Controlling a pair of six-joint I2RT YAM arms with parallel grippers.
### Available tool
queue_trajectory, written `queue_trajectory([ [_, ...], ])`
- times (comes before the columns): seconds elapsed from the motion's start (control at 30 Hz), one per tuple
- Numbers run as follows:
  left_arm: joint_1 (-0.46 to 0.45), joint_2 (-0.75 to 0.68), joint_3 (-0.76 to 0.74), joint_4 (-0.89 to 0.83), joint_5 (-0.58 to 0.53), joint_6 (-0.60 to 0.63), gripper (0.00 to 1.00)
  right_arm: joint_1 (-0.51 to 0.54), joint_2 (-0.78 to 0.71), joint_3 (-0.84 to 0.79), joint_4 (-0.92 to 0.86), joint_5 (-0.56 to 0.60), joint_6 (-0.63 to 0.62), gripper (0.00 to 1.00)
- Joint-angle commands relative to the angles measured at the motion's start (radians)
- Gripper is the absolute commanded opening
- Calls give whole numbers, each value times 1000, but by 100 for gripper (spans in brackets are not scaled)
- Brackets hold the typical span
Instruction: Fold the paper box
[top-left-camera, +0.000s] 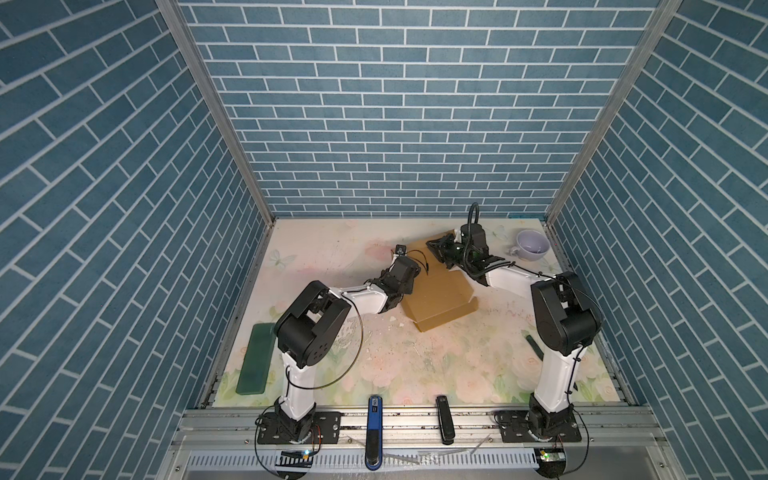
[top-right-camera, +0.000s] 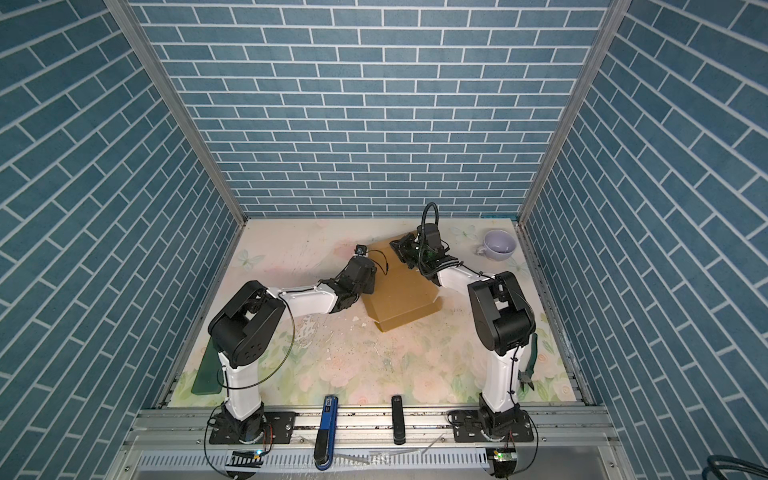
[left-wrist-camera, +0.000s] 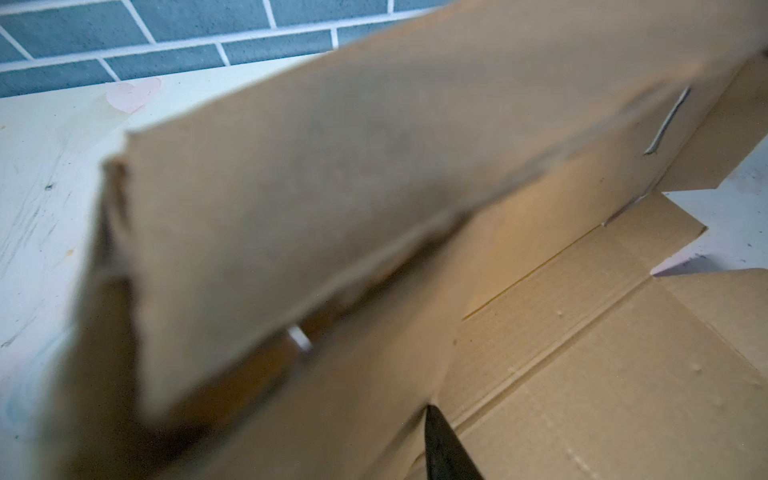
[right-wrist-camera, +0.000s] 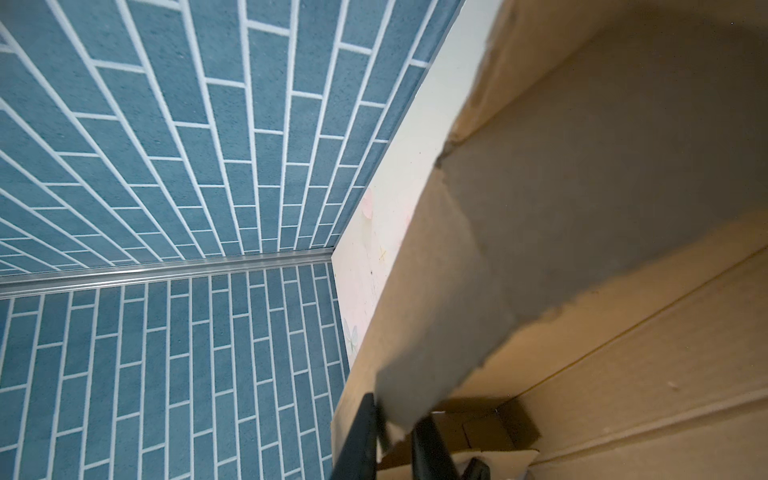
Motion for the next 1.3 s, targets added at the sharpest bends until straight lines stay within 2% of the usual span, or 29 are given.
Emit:
queue_trajectory([
  [0.0, 10, 25, 33, -32, -16, 15, 39, -4, -6, 1, -10, 17, 19, 16],
  [0.67, 14, 97, 116, -36, -18, 49, 24, -6, -7, -4, -15, 11, 25, 14],
  [1.27, 16, 113, 122, -19, 21, 54, 6, -14, -19, -14, -18, 10, 25, 13],
])
